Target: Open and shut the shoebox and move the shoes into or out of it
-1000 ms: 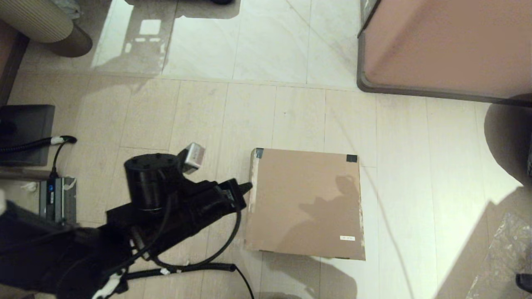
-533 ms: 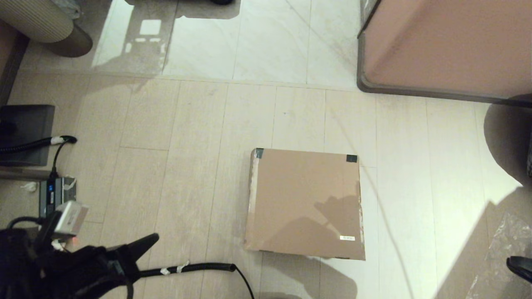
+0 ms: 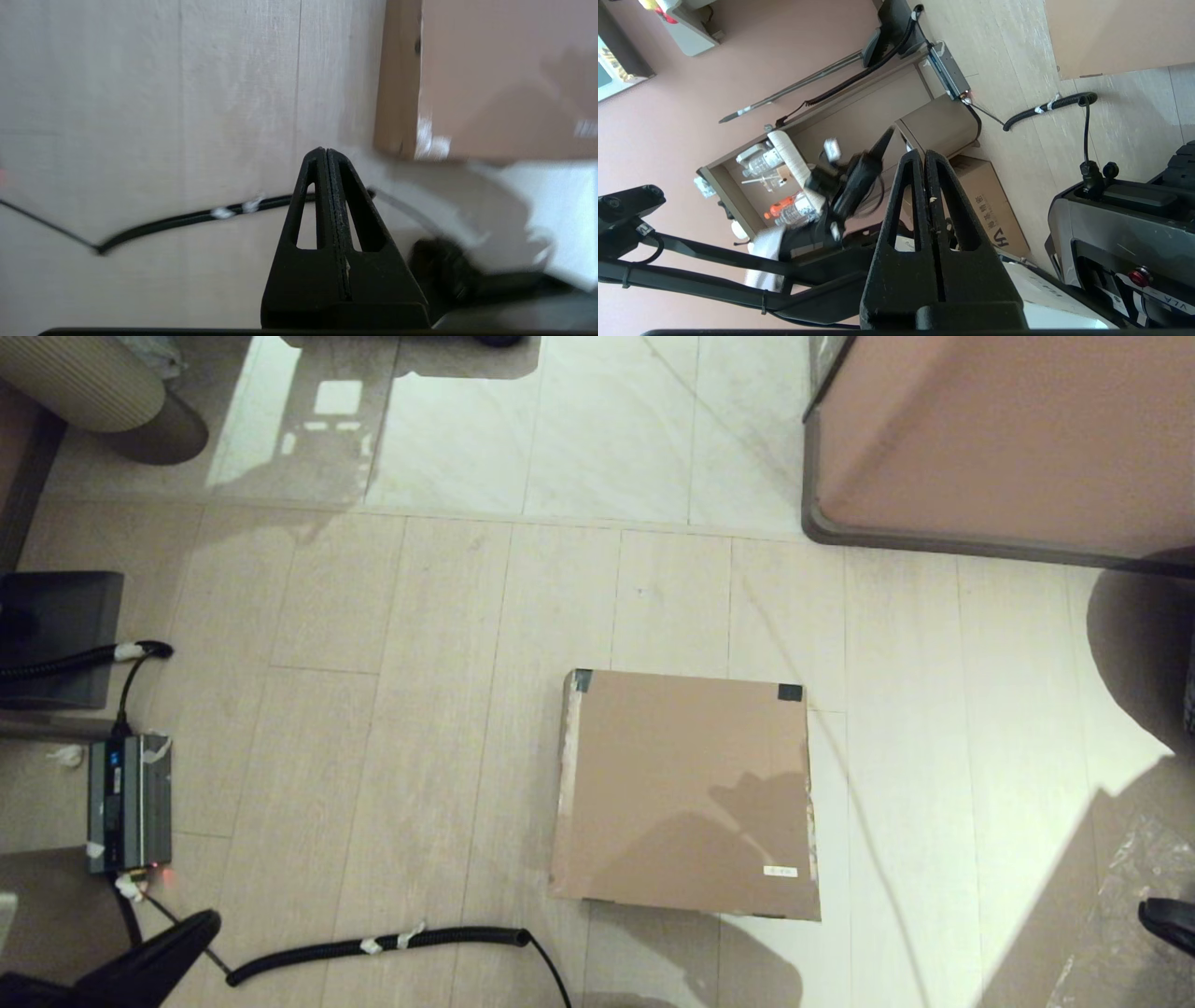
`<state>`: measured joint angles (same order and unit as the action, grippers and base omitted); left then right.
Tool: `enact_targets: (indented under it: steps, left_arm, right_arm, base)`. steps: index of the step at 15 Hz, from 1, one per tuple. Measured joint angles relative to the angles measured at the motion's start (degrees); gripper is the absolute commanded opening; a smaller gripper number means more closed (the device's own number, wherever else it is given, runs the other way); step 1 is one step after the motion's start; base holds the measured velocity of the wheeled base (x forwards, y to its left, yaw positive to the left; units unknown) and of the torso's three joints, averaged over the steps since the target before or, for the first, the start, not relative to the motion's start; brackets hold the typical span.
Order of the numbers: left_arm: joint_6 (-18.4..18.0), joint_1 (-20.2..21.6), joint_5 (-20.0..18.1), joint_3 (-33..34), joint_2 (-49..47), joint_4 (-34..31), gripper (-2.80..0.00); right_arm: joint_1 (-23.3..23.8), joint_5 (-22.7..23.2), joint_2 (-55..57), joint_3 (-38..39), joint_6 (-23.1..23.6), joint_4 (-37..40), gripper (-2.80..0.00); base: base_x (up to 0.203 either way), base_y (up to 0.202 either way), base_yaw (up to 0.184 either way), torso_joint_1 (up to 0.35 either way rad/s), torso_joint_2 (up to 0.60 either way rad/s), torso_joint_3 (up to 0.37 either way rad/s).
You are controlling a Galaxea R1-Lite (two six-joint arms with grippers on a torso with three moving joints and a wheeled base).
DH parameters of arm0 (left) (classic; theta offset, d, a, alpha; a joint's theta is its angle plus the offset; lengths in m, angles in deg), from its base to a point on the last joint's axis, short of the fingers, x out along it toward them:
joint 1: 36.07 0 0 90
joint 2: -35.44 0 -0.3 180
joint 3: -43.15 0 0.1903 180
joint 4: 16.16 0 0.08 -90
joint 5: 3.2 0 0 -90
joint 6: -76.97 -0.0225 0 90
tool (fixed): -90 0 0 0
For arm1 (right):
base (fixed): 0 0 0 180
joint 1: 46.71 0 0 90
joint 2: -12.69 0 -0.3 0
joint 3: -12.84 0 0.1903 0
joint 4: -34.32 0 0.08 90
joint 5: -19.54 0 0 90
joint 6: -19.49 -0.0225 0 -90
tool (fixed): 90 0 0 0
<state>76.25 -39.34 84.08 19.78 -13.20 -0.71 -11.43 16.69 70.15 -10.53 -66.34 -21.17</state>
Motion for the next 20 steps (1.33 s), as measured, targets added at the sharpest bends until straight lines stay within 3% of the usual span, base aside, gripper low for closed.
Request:
enact_targets:
  steps: [5, 8, 10, 14, 17, 20]
  left_arm:
    - [-10.0, 2.0, -1.3, -1.8, 32.7, -31.5, -2.80]
    - [-11.7, 2.8, -1.6, -2.2, 43.9, -41.6, -2.80]
    - [-8.9, 3.1, -1.2, -1.9, 46.7, -42.8, -2.80]
    - [0.4, 3.1, 2.9, -1.6, 48.6, -42.6, -2.80]
    - [0.7, 3.1, 2.9, -1.6, 48.8, -42.6, -2.80]
    - [0.7, 3.1, 3.0, -1.6, 48.9, -42.6, -2.80]
  right_arm:
    - [0.2, 0.0, 0.8, 0.0, 0.1, -0.4, -2.80]
    - [0.3, 0.0, 1.5, 0.0, 0.1, -0.6, -2.80]
    - [0.4, 0.0, 1.8, 0.0, 0.1, -1.3, -2.80]
    - [0.7, 0.0, 1.7, 0.0, -0.1, -0.9, -2.80]
    - [4.2, -0.7, 0.8, 0.0, -0.3, 3.4, -2.80]
    - [1.8, -9.3, -2.5, 0.0, 0.4, 13.1, -2.80]
  base:
    - [0.000, 0.000, 0.000, 0.000, 0.00, 0.000]
    - [0.000, 0.000, 0.000, 0.000, 0.00, 0.000]
    - [0.000, 0.000, 0.000, 0.000, 0.00, 0.000]
    - [0.000, 0.000, 0.000, 0.000, 0.00, 0.000]
    - [0.000, 0.000, 0.000, 0.000, 0.00, 0.000]
    - [0.000, 0.000, 0.000, 0.000, 0.00, 0.000]
